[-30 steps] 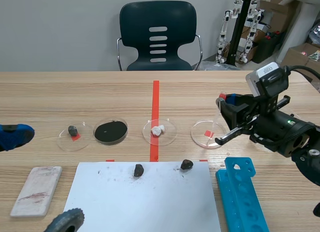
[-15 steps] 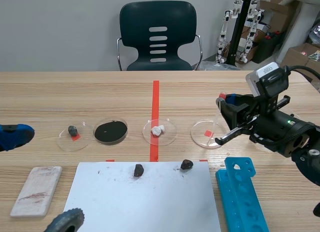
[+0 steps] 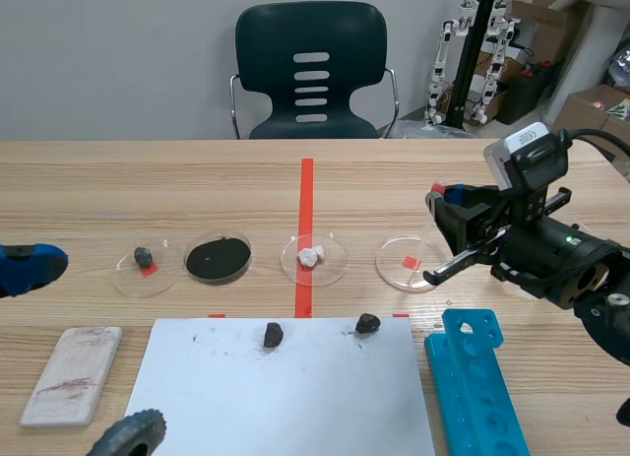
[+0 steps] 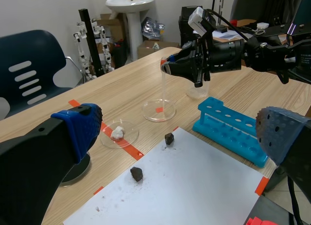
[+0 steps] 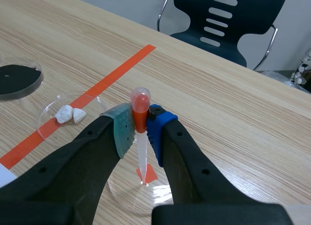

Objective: Draw acid from the petri dish

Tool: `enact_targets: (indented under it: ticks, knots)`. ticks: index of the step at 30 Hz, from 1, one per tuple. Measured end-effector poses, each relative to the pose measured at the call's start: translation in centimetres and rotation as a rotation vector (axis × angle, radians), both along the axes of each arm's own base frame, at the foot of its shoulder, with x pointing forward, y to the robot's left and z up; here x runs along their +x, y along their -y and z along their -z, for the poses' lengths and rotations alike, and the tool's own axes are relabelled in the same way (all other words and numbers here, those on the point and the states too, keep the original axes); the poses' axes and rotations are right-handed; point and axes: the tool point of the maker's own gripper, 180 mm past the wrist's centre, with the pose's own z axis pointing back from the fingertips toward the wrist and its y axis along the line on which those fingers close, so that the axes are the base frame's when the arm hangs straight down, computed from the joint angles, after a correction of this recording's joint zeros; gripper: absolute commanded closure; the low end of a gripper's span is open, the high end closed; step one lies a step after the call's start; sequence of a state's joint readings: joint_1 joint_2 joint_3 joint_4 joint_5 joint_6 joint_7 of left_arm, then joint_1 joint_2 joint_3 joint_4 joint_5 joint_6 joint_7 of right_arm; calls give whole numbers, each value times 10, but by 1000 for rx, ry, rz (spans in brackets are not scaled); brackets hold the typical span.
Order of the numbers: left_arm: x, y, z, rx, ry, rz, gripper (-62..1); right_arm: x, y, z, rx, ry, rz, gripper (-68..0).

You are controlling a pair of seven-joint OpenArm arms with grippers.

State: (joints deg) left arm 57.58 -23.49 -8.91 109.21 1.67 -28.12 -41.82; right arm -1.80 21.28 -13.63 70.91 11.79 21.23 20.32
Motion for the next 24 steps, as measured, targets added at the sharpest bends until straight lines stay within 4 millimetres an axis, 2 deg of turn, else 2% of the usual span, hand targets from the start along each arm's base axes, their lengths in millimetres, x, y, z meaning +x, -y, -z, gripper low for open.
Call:
enact_targets:
  ticks: [24]
  knots:
    - [0, 0, 0, 0, 0, 0, -623, 0, 0, -2, 6, 9, -1, -79]
